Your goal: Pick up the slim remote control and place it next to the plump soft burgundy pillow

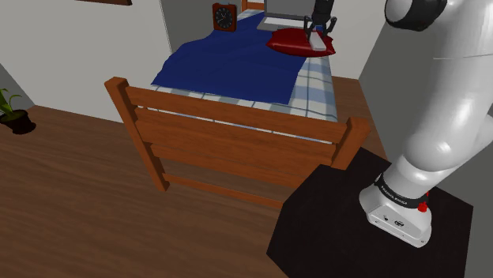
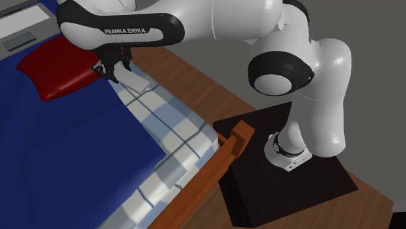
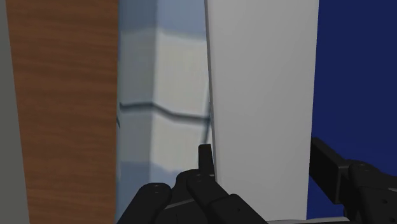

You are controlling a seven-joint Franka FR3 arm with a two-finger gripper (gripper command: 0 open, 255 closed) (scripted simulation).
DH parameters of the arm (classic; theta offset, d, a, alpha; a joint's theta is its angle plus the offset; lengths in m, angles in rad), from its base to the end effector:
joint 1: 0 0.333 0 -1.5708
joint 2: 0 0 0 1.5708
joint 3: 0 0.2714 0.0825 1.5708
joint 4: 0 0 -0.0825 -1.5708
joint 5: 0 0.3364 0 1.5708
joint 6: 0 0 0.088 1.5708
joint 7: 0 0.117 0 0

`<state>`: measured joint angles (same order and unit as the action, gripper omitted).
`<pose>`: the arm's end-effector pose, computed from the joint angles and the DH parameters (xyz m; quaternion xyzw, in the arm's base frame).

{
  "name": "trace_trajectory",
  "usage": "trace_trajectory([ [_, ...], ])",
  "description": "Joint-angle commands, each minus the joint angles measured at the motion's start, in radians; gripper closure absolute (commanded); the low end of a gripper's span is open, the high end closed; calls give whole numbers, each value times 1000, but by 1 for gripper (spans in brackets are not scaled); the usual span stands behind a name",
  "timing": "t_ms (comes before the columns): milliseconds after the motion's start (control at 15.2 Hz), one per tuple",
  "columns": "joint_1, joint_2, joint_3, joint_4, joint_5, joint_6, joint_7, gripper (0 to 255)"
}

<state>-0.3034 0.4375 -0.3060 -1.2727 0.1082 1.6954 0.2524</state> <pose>0.5324 -0.3157 0.4697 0.9115 -0.4112 0.0003 0.0105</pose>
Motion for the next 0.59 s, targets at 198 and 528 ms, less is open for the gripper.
trace_trajectory([
  [198,-95,320,26,505,64,-185,-1,255],
  [528,-73,274,22,355,56,-83,-7,255],
])
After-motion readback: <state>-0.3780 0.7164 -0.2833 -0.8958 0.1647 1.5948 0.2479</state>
